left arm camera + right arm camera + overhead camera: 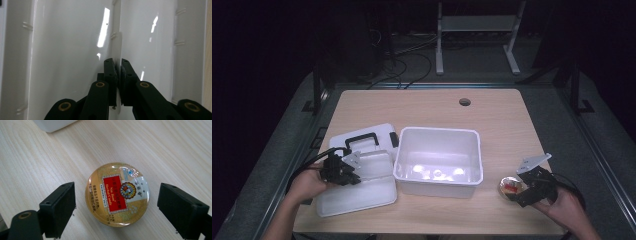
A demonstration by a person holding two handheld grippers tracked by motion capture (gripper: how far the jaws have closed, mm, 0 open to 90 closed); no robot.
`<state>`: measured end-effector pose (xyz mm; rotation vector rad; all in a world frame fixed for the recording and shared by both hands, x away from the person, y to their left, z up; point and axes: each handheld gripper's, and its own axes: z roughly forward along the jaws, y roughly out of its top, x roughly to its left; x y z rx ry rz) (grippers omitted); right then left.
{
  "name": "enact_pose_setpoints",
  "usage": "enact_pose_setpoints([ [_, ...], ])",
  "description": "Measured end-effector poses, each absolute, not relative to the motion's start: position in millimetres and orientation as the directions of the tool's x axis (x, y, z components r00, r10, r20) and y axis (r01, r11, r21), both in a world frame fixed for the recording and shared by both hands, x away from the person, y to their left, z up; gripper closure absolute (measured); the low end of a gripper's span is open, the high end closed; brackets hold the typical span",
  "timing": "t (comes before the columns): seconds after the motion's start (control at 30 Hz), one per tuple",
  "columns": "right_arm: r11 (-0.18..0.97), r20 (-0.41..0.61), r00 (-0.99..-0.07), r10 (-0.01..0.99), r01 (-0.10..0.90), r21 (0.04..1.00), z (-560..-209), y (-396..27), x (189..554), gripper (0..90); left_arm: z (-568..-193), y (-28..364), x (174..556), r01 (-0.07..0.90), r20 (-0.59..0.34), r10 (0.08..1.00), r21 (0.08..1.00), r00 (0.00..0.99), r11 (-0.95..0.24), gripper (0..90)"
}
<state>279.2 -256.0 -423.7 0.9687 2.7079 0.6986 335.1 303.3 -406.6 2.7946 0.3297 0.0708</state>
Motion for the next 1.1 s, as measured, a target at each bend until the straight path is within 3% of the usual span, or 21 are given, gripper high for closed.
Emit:
enact_pose_setpoints([
  [0.33,0.736,-0.035,-0.787,0.616,0.559,0.383,-438.7,-246.1,289.3,14.2,-406.2,305.1,331.1,0.224,0.005,0.241,0.354,0.971,-0.908,70.0],
  [0.4,0.744,-0.034,-0.792,0.609,0.556,0.372,-440.9,-244.5,291.7,14.3,-403.2,306.0,329.5,0.218,0.016,0.239,0.362,0.971,-0.906,65.3],
  [0.43,0.746,-0.027,-0.794,0.608,0.559,0.36,-443.2,-242.9,293.3,14.9,-401.5,306.4,328.7,0.215,0.026,0.242,0.371,0.97,-0.903,57.7],
  [0.7,0.768,-0.025,-0.807,0.59,0.551,0.326,-444.4,-240.4,295.5,19.7,-382.3,306.4,317.9,0.206,0.077,0.275,0.477,0.958,-0.854,40.6],
  [0.97,0.809,-0.03,-0.841,0.54,0.509,0.294,-434.4,-240.7,300.2,19.9,-377.1,307.3,311.7,0.219,0.078,0.311,0.55,0.947,-0.806,36.7],
  [1.1,0.836,-0.052,-0.866,0.497,0.463,0.295,-420.7,-240.6,303.1,19.9,-380.1,306.3,311.9,0.228,0.077,0.316,0.537,0.946,-0.812,35.6],
])
